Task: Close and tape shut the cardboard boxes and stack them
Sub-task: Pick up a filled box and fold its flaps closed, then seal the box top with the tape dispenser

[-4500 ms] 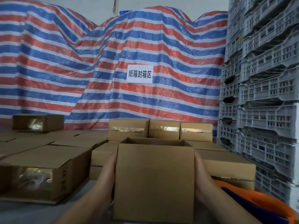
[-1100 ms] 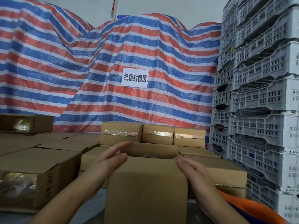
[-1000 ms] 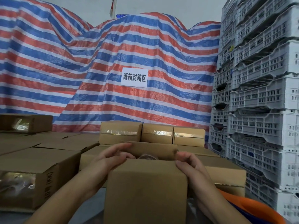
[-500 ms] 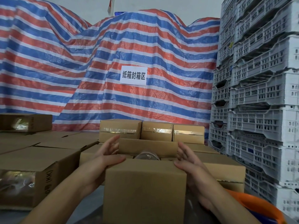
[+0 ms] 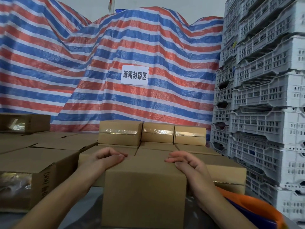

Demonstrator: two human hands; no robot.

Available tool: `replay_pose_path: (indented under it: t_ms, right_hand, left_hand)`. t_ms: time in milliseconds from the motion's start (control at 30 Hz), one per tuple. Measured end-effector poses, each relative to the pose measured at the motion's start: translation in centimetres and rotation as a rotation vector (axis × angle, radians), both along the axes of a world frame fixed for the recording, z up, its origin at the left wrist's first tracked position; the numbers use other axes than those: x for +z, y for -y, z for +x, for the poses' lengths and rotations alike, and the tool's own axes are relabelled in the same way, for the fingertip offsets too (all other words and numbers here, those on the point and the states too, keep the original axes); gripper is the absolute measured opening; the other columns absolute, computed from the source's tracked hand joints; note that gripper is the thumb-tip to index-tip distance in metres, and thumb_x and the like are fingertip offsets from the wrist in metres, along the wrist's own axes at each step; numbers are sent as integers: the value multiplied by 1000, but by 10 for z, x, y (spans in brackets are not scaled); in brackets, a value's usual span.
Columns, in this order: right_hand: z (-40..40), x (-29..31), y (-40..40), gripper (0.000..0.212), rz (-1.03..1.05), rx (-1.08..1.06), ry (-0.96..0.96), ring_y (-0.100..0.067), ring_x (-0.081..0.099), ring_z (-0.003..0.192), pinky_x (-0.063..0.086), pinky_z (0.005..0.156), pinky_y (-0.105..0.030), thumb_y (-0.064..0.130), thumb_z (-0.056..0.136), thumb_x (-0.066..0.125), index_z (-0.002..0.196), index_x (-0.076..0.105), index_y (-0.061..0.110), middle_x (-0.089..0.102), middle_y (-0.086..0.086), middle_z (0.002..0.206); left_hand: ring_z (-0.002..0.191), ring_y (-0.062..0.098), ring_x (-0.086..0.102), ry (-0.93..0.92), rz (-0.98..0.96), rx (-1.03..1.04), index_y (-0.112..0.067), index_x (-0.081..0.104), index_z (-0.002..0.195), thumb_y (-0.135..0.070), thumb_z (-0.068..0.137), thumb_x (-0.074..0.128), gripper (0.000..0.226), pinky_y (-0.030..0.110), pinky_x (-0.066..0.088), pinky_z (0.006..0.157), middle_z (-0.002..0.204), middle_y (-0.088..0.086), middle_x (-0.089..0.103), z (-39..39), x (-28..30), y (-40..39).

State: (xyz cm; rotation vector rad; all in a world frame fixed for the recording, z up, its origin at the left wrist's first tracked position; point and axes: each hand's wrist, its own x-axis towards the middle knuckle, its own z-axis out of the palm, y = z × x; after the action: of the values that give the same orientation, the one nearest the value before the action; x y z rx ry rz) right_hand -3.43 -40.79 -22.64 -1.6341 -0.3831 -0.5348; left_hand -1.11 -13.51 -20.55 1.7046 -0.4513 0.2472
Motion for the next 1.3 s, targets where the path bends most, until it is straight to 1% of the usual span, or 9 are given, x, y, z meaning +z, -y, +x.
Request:
replay_pose_path:
  t_ms: [233, 367, 500, 667, 767, 900, 1033, 1133, 1300]
  right_hand:
    - [-5, 3, -4, 30, -23, -45, 2, -8, 70, 96, 51, 71, -14, 3, 98, 52, 99, 75, 22, 78, 1, 100]
    - [-9, 4, -6, 31, 4, -41, -5, -10, 70, 95, 49, 76, -21, 4, 98, 53, 96, 76, 25, 77, 0, 100]
    - [-12, 4, -5, 25, 19, -30, -7, -15, 70, 99, 50, 83, -32, 6, 98, 53, 103, 73, 21, 77, -2, 101]
    - [-14, 5, -5, 24, 10, 11, -61, -12, 70, 100, 51, 86, -36, 10, 99, 52, 111, 70, 22, 76, 0, 105]
    - [-22, 15, -2, 29, -92, 22, -70, -6, 66, 108, 50, 88, -27, 10, 99, 55, 119, 66, 28, 73, 7, 114]
    - [-48, 27, 20, 11, -657, -470, 40, 4, 59, 91, 48, 75, -17, 41, 100, 51, 97, 61, 38, 65, 15, 98]
    - [-85, 19, 50, 43, -1166, -865, -174, -12, 62, 87, 48, 66, -30, 71, 91, 38, 100, 51, 31, 59, 7, 99]
    - [-99, 5, 61, 56, -1227, -900, -375, -15, 62, 94, 42, 66, -30, 81, 86, 34, 104, 48, 30, 55, 5, 100]
    - [-103, -9, 67, 50, -1233, -890, -437, -6, 50, 64, 35, 51, -21, 76, 89, 39, 89, 58, 29, 48, 12, 74]
  left_hand:
    - [93, 9, 65, 101, 465, 137, -31, 70, 102, -31, 91, 65, 12, 30, 52, 86, 104, -10, 69, -12, 38, 0]
    - [119, -2, 44, 430, 900, 124, -46, 38, 141, -68, 86, 49, 61, 21, 38, 96, 138, -23, 44, -37, 45, 36]
    - [144, 9, 22, 450, 1249, 96, -44, 12, 152, -81, 83, 34, 82, 35, 22, 114, 160, -17, 16, -47, 32, 62]
    - [139, 10, 35, 503, 1234, 153, -41, 20, 151, -76, 88, 27, 72, 35, 36, 111, 157, -15, 28, -48, 26, 64]
    - [132, 11, 42, 500, 1241, 146, -41, 25, 149, -75, 88, 25, 70, 35, 41, 105, 153, -13, 37, -49, 28, 63]
    - [133, 11, 42, 502, 1219, 144, -40, 21, 151, -77, 87, 23, 73, 37, 40, 108, 153, -14, 37, -48, 26, 62]
    - [134, 10, 41, 544, 1203, 163, -39, 19, 152, -78, 87, 19, 75, 36, 38, 109, 154, -15, 35, -50, 22, 60]
    - [137, 11, 38, 538, 1216, 173, -39, 17, 152, -77, 88, 19, 75, 37, 38, 110, 156, -14, 31, -54, 22, 62]
    - [139, 11, 34, 518, 1223, 145, -38, 18, 152, -75, 90, 18, 72, 38, 33, 113, 156, -12, 31, -69, 23, 67]
